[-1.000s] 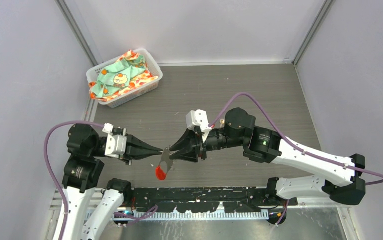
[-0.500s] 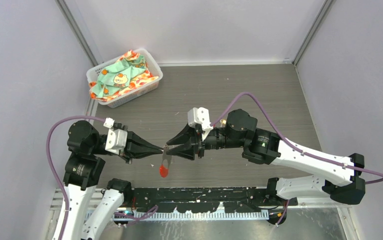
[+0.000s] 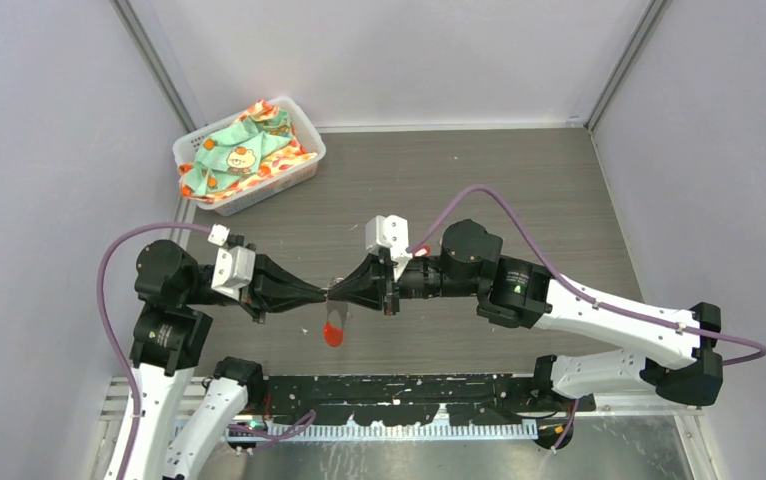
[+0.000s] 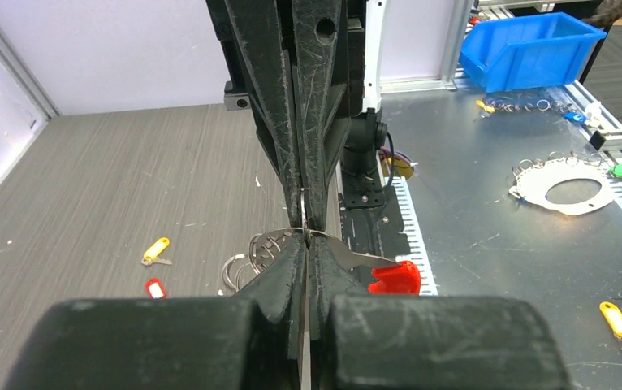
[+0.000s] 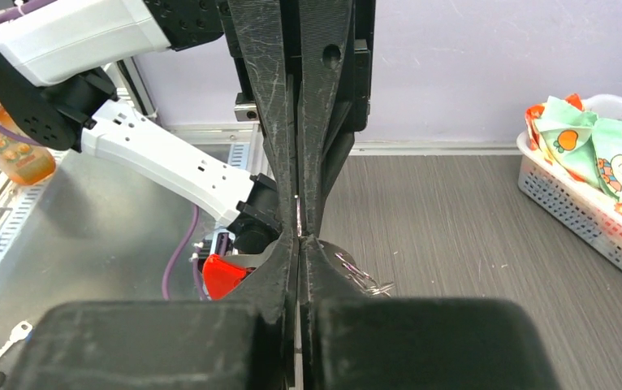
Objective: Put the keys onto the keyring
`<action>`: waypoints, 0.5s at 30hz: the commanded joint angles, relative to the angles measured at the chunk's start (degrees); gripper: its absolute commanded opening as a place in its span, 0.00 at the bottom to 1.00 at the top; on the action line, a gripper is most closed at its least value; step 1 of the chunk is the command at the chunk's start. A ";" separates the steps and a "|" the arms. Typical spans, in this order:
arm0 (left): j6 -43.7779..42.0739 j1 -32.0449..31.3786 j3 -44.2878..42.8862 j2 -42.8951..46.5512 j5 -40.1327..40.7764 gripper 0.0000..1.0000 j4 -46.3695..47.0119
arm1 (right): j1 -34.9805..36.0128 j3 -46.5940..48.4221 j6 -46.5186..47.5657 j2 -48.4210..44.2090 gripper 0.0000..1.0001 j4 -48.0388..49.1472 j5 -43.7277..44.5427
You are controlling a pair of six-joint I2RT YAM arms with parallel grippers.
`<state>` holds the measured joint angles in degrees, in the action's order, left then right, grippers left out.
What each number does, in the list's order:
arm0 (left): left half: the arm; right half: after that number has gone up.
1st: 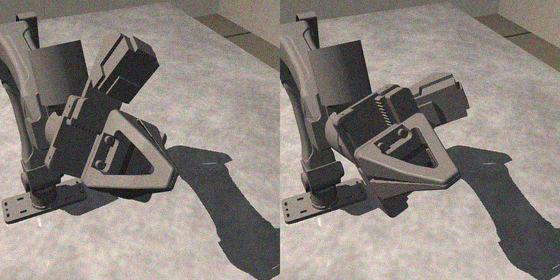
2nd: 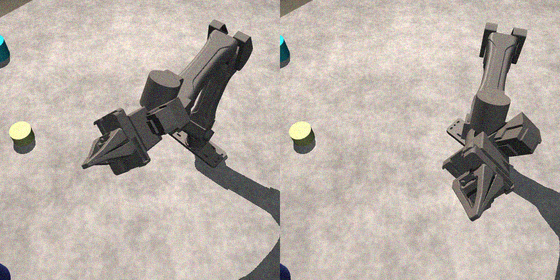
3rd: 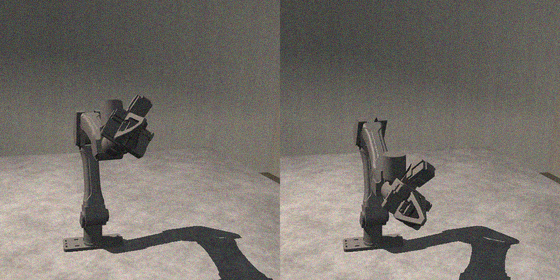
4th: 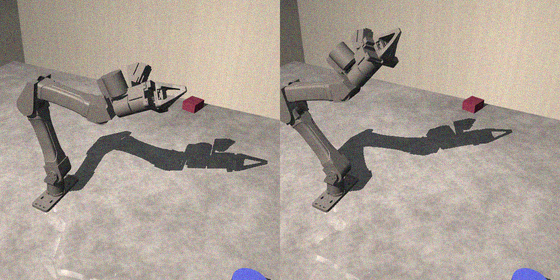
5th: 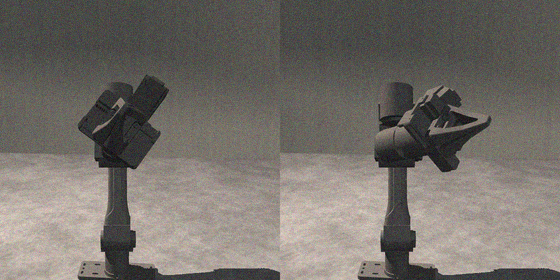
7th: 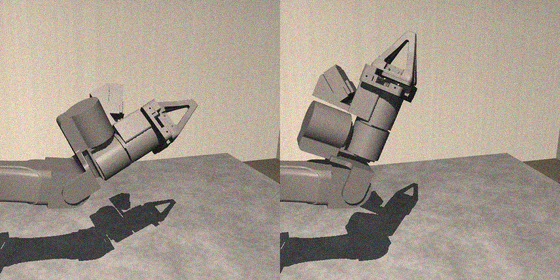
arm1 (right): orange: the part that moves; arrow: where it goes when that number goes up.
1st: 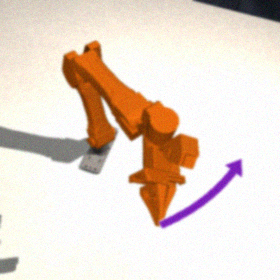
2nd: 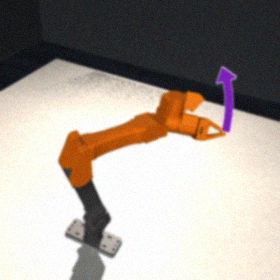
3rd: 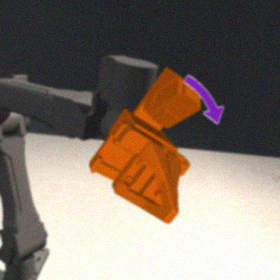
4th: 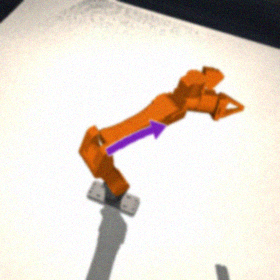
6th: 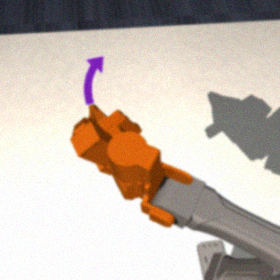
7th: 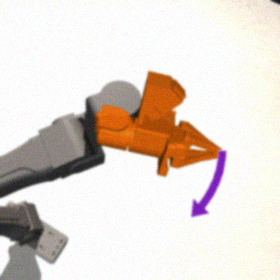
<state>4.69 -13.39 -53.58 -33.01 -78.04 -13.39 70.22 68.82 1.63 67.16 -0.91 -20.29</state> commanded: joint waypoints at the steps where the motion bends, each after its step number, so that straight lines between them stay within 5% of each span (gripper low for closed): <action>1: 1.74 -0.24 0.66 -0.15 -1.18 0.00 3.67 | 0.56 2.25 0.31 -0.19 0.01 1.35 4.37; 5: -0.17 -0.24 2.54 0.93 -0.86 0.06 1.66 | 0.54 3.93 0.37 -0.63 0.01 -3.26 4.72; 6: -3.26 -0.24 2.23 1.32 0.50 0.28 -1.92 | 0.60 5.18 0.39 -0.21 0.01 -6.02 4.59; 8: -12.81 -0.24 0.64 1.63 3.09 0.45 -11.69 | 0.55 8.24 0.81 0.78 0.01 -12.76 4.27; 15: -24.51 -0.24 -4.38 -1.81 6.09 0.53 -24.29 | 0.71 16.94 1.89 4.49 0.01 -31.03 5.00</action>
<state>-12.05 -13.50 -54.28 -32.99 -73.17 -30.46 70.52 80.25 2.52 70.54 -22.31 -16.58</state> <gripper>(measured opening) 0.534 0.025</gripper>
